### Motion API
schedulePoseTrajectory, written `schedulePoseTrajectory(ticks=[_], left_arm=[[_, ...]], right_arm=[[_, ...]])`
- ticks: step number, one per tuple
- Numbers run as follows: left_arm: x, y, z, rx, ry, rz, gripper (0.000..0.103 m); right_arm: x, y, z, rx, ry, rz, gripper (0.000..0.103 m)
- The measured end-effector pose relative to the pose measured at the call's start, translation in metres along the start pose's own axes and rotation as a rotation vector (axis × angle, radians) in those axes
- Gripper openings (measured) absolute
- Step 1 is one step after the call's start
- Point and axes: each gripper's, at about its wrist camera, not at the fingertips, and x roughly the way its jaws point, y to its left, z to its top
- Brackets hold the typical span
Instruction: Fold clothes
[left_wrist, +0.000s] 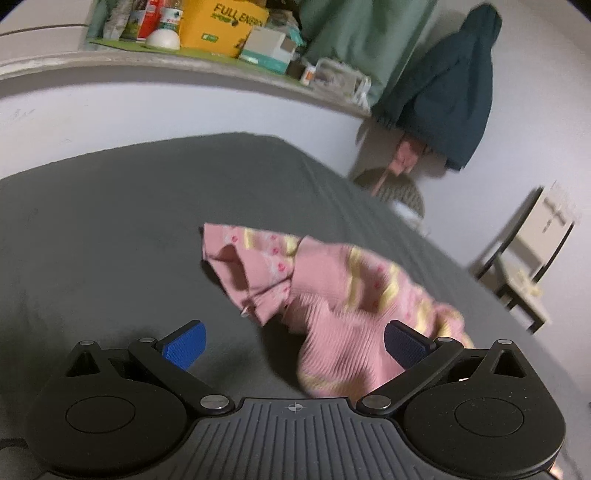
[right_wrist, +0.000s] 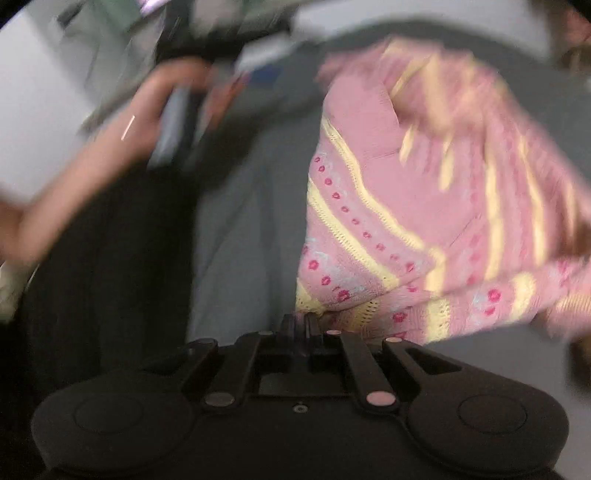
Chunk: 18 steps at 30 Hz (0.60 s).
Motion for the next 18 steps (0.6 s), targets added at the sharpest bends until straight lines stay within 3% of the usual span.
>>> schedulePoseTrajectory(ticks=[5, 10, 11, 14, 16, 18], left_arm=[[-0.006, -0.014, -0.005, 0.060, -0.021, -0.092, 0.103], [-0.012, -0.052, -0.020, 0.262, -0.002, -0.166, 0.103], [-0.013, -0.063, -0.021, 0.305, -0.003, -0.176, 0.103], [-0.009, -0.096, -0.020, 0.424, 0.003, -0.172, 0.103], [0.002, -0.121, -0.019, 0.505, 0.014, -0.153, 0.103], [0.009, -0.134, -0.019, 0.517, 0.018, -0.155, 0.103]], right_arm=[[0.002, 0.015, -0.037, -0.054, 0.210, 0.043, 0.006], [-0.007, 0.008, -0.044, -0.049, 0.329, -0.063, 0.009], [-0.012, 0.005, -0.040, -0.052, 0.313, -0.096, 0.018], [-0.046, -0.005, -0.016, -0.078, 0.101, -0.211, 0.047], [-0.062, -0.022, 0.005, 0.000, -0.070, -0.357, 0.063], [-0.063, -0.042, 0.025, 0.124, -0.170, -0.526, 0.066]])
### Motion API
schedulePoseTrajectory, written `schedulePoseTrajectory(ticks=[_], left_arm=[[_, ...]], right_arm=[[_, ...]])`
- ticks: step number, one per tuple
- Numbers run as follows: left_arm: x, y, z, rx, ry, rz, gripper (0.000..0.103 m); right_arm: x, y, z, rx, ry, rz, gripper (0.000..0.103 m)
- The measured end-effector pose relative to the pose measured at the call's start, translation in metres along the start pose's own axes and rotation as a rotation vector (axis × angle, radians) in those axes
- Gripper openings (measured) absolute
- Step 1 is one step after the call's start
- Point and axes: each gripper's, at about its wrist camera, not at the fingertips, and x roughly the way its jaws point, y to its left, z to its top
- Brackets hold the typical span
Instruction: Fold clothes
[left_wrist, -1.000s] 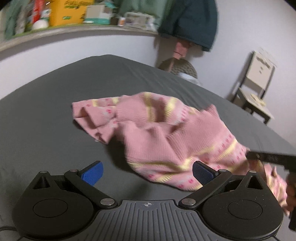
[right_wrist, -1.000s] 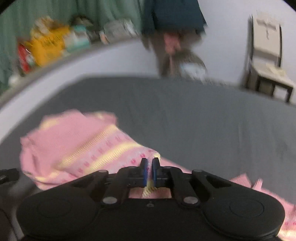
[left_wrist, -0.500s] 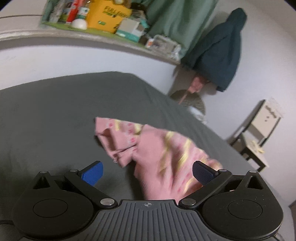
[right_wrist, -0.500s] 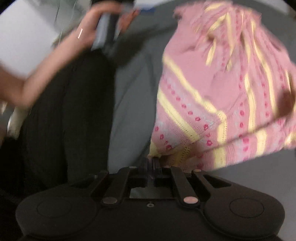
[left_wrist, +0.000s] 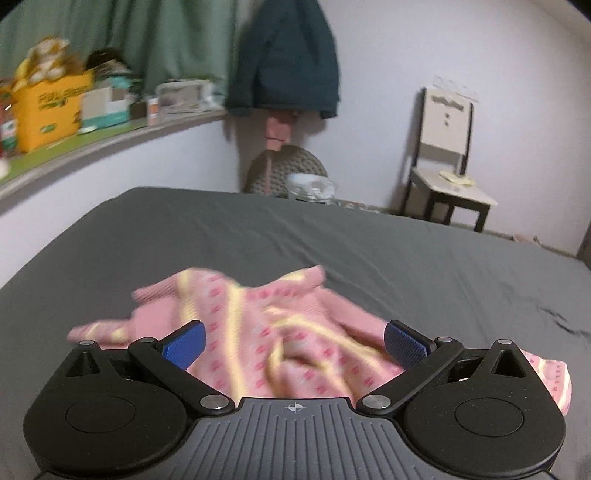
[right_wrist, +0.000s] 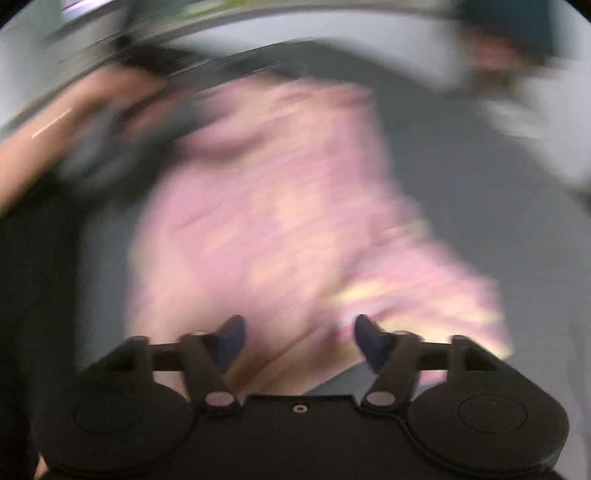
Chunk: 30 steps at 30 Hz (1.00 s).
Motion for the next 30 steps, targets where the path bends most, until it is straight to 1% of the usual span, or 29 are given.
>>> schedulePoseTrajectory(ticks=[1, 3, 4, 5, 6, 7, 8, 9, 12, 13, 14, 16, 18, 19, 20, 21, 22, 24, 25, 27, 28, 29, 30], left_arm=[[0.004, -0.005, 0.003, 0.005, 0.002, -0.002, 0.103], [0.011, -0.015, 0.000, -0.029, -0.011, -0.035, 0.103], [0.015, -0.019, -0.005, -0.038, -0.018, -0.060, 0.103], [0.020, -0.024, -0.015, -0.031, -0.022, -0.097, 0.103], [0.022, -0.030, -0.020, -0.005, -0.016, -0.110, 0.103], [0.024, -0.036, -0.026, 0.020, -0.010, -0.124, 0.103], [0.026, -0.041, -0.031, 0.047, -0.004, -0.137, 0.103], [0.031, -0.047, -0.037, 0.095, 0.007, -0.139, 0.103], [0.028, -0.048, -0.039, 0.146, 0.023, -0.128, 0.103], [0.027, -0.049, -0.039, 0.163, 0.029, -0.124, 0.103], [0.025, -0.049, -0.040, 0.180, 0.034, -0.120, 0.103], [0.018, -0.044, -0.035, 0.156, 0.041, -0.119, 0.103], [0.018, -0.037, -0.031, 0.103, 0.062, -0.141, 0.103], [0.020, -0.032, -0.030, 0.074, 0.072, -0.153, 0.103], [0.021, -0.028, -0.029, 0.045, 0.082, -0.165, 0.103], [0.024, -0.024, -0.028, 0.016, 0.097, -0.172, 0.103], [0.026, -0.020, -0.027, -0.013, 0.111, -0.180, 0.103], [0.029, -0.015, -0.030, -0.049, 0.127, -0.194, 0.103], [0.031, -0.013, -0.031, -0.058, 0.130, -0.199, 0.103], [0.033, -0.013, -0.032, -0.065, 0.129, -0.197, 0.103], [0.035, -0.013, -0.033, -0.067, 0.127, -0.196, 0.103], [0.036, -0.013, -0.034, -0.067, 0.126, -0.199, 0.103], [0.037, -0.013, -0.035, -0.068, 0.125, -0.203, 0.103]], right_arm=[[0.008, -0.001, 0.007, 0.048, -0.023, -0.050, 0.068], [0.028, 0.011, 0.016, 0.113, -0.037, -0.175, 0.068], [0.041, 0.026, 0.015, 0.110, -0.017, -0.235, 0.069], [0.053, 0.032, 0.013, 0.083, 0.011, -0.300, 0.064], [0.056, 0.035, 0.006, 0.051, 0.023, -0.351, 0.052], [0.057, 0.040, -0.001, 0.023, 0.019, -0.385, 0.016], [0.058, 0.044, -0.009, -0.005, 0.016, -0.418, 0.015], [0.054, 0.047, -0.016, -0.010, 0.004, -0.446, 0.014], [0.017, 0.046, -0.038, 0.104, -0.064, -0.501, 0.013], [0.004, 0.041, -0.048, 0.177, -0.039, -0.499, 0.013], [-0.005, 0.038, -0.059, 0.250, 0.025, -0.477, 0.012], [-0.014, 0.033, -0.087, 0.374, 0.177, -0.435, 0.011], [-0.018, 0.027, -0.114, 0.481, 0.334, -0.390, 0.012], [-0.018, 0.025, -0.123, 0.514, 0.386, -0.373, 0.016], [-0.020, 0.025, -0.128, 0.525, 0.404, -0.381, 0.025], [-0.026, 0.027, -0.129, 0.511, 0.388, -0.404, 0.031], [-0.032, 0.030, -0.124, 0.476, 0.337, -0.418, 0.038], [-0.038, 0.036, -0.099, 0.335, 0.181, -0.417, 0.041], [-0.038, 0.038, -0.084, 0.256, 0.102, -0.404, 0.045], [-0.031, 0.027, -0.048, 0.130, -0.036, -0.333, 0.046], [-0.022, 0.014, -0.030, 0.102, -0.083, -0.292, 0.046], [-0.013, 0.000, -0.013, 0.094, -0.121, -0.247, 0.046], [-0.005, -0.016, 0.001, 0.127, -0.134, -0.190, 0.046]])
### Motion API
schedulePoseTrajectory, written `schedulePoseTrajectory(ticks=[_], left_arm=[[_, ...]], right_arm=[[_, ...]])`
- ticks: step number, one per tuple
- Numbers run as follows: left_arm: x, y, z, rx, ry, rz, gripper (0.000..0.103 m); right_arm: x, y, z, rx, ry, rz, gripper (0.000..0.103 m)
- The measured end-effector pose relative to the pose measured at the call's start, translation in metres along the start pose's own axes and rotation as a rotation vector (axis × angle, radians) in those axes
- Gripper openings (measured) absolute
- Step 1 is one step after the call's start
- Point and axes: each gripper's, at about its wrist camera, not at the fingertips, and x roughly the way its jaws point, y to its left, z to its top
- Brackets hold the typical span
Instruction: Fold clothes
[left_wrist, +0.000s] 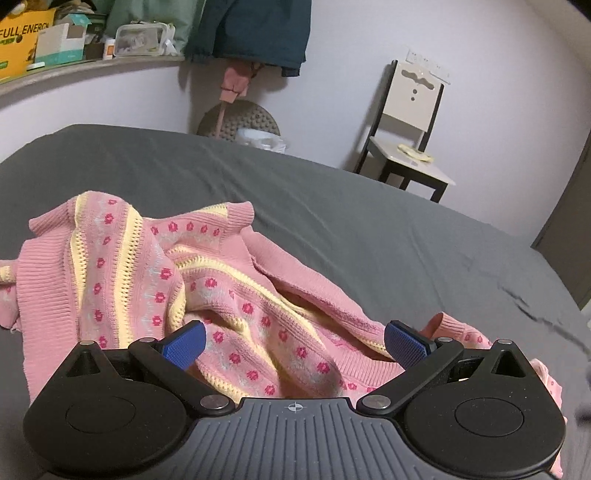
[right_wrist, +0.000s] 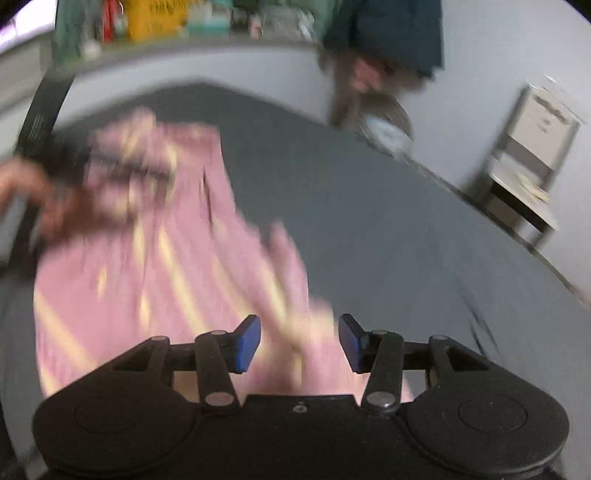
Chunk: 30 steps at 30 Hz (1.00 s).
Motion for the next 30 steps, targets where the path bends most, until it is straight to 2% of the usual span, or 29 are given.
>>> schedulePoseTrajectory(ticks=[3, 6, 8, 11, 13, 16, 19, 21, 24, 25, 26, 27, 28, 30], left_arm=[[0.007, -0.001, -0.006, 0.028, 0.002, -0.012, 0.103], [0.011, -0.003, -0.009, 0.061, 0.001, -0.013, 0.103], [0.012, -0.004, -0.008, 0.078, -0.007, -0.021, 0.103], [0.012, -0.007, -0.005, 0.104, -0.028, -0.034, 0.103], [0.014, -0.010, -0.005, 0.122, -0.035, -0.033, 0.103], [0.018, -0.013, -0.007, 0.148, -0.034, -0.026, 0.103], [0.019, -0.016, -0.009, 0.165, -0.031, -0.021, 0.103], [0.018, -0.018, -0.011, 0.175, -0.032, -0.020, 0.103], [0.017, -0.021, -0.013, 0.190, -0.033, -0.014, 0.103], [0.017, -0.021, -0.014, 0.195, -0.032, -0.011, 0.103], [0.017, -0.022, -0.014, 0.198, -0.032, -0.009, 0.103], [0.016, -0.022, -0.014, 0.200, -0.033, -0.008, 0.103], [0.016, -0.022, -0.015, 0.201, -0.033, -0.008, 0.103], [0.015, -0.023, -0.015, 0.203, -0.034, -0.008, 0.103]], right_arm=[[0.041, -0.042, 0.029, 0.135, 0.064, 0.194, 0.041], [0.074, -0.071, 0.035, 0.154, 0.132, 0.275, 0.032], [0.082, -0.074, 0.032, 0.136, 0.170, 0.338, 0.021], [0.099, -0.068, 0.022, 0.091, 0.227, 0.451, 0.020], [0.101, -0.055, 0.017, 0.037, 0.227, 0.479, 0.020], [0.100, -0.024, 0.009, -0.103, 0.186, 0.397, 0.020], [0.098, 0.007, -0.002, -0.318, 0.118, 0.245, 0.022], [0.091, 0.020, -0.010, -0.418, 0.090, 0.201, 0.022], [0.084, 0.025, -0.014, -0.438, 0.091, 0.206, 0.022], [0.083, 0.025, -0.015, -0.438, 0.091, 0.188, 0.030], [0.083, 0.025, -0.015, -0.429, 0.091, 0.165, 0.042], [0.083, 0.024, -0.015, -0.420, 0.091, 0.143, 0.045], [0.082, 0.022, -0.014, -0.407, 0.093, 0.137, 0.046], [0.077, 0.017, -0.014, -0.374, 0.102, 0.180, 0.045]])
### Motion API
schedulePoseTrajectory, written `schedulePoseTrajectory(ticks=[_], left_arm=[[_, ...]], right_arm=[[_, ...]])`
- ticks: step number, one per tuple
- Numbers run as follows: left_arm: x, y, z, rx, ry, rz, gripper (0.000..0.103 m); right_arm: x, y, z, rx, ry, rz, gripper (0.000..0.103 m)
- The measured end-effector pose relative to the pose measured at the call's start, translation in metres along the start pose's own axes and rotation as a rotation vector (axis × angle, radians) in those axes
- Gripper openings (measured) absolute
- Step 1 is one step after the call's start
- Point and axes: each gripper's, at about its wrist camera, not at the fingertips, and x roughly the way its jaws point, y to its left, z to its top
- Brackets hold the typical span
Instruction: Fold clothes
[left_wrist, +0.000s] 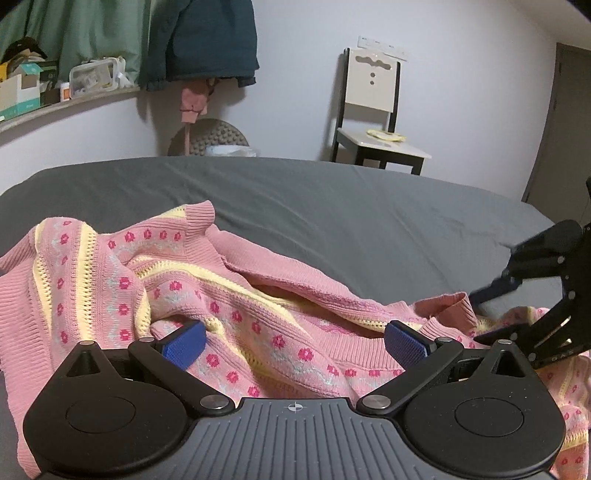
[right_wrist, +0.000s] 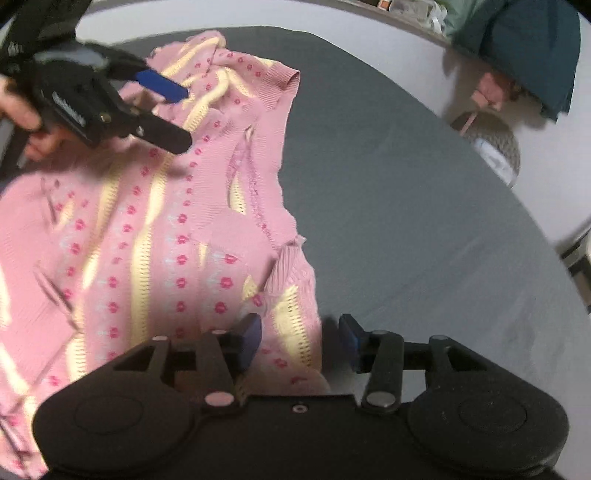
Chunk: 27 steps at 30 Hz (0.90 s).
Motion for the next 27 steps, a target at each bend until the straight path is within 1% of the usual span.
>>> schedulePoseTrajectory(ticks=[2, 3, 4, 5, 6, 7, 9, 10, 12, 14, 16, 17, 18, 19, 20, 21, 22, 23, 25, 27], left_arm=[[0.000, 0.000, 0.000, 0.002, 0.000, 0.002, 0.103], [-0.001, 0.000, -0.001, 0.001, 0.000, 0.002, 0.103], [-0.001, 0.000, -0.001, 0.000, 0.000, 0.003, 0.103], [-0.001, -0.001, -0.001, -0.001, 0.000, 0.003, 0.103], [-0.001, -0.001, -0.001, -0.001, 0.001, 0.004, 0.103], [-0.001, -0.001, -0.001, 0.001, 0.000, 0.004, 0.103], [-0.001, -0.002, -0.002, 0.009, 0.000, 0.008, 0.103], [-0.001, -0.003, -0.002, 0.015, 0.001, 0.010, 0.103], [-0.002, -0.003, -0.003, 0.019, 0.001, 0.014, 0.103], [-0.002, -0.004, -0.003, 0.023, 0.001, 0.017, 0.103], [-0.003, -0.005, -0.003, 0.024, -0.001, 0.018, 0.103], [-0.003, -0.005, -0.003, 0.023, -0.002, 0.017, 0.103], [-0.004, -0.004, -0.003, 0.019, -0.002, 0.017, 0.103], [-0.004, -0.004, -0.003, 0.017, -0.001, 0.017, 0.103], [-0.004, -0.003, -0.003, 0.014, 0.000, 0.017, 0.103], [-0.003, -0.003, -0.003, 0.012, 0.001, 0.017, 0.103], [-0.003, -0.002, -0.003, 0.011, 0.001, 0.017, 0.103], [-0.004, -0.002, -0.003, 0.009, 0.001, 0.017, 0.103], [-0.005, -0.001, -0.002, 0.006, -0.001, 0.018, 0.103], [-0.005, 0.000, -0.002, 0.001, -0.003, 0.018, 0.103]], right_arm=[[-0.004, -0.002, -0.003, 0.014, 0.004, 0.032, 0.040], [-0.006, -0.003, -0.005, 0.019, 0.009, 0.041, 0.040], [-0.006, -0.004, -0.006, 0.027, 0.011, 0.044, 0.038], [-0.006, -0.005, -0.007, 0.037, 0.014, 0.045, 0.034], [-0.006, -0.005, -0.008, 0.040, 0.017, 0.041, 0.032], [-0.006, -0.004, -0.007, 0.031, 0.020, 0.038, 0.027], [-0.009, 0.001, -0.007, 0.000, 0.032, 0.033, 0.022], [-0.012, 0.005, -0.006, -0.018, 0.028, 0.013, 0.012], [-0.020, 0.011, -0.007, -0.054, 0.006, -0.050, 0.008], [-0.031, 0.013, -0.008, -0.054, -0.059, -0.167, 0.008], [-0.042, 0.006, -0.007, 0.025, -0.142, -0.296, 0.008], [-0.047, 0.000, -0.006, 0.090, -0.177, -0.344, 0.010], [-0.048, -0.008, -0.006, 0.164, -0.184, -0.368, 0.011], [-0.046, -0.016, -0.006, 0.226, -0.157, -0.353, 0.015], [-0.041, -0.019, -0.008, 0.245, -0.119, -0.325, 0.023], [-0.037, -0.019, -0.011, 0.234, -0.083, -0.317, 0.031], [-0.034, -0.017, -0.014, 0.213, -0.062, -0.314, 0.046], [-0.034, -0.013, -0.018, 0.177, -0.068, -0.321, 0.049], [-0.038, -0.008, -0.022, 0.127, -0.094, -0.300, 0.049], [-0.040, -0.005, -0.020, 0.088, -0.112, -0.265, 0.046]])
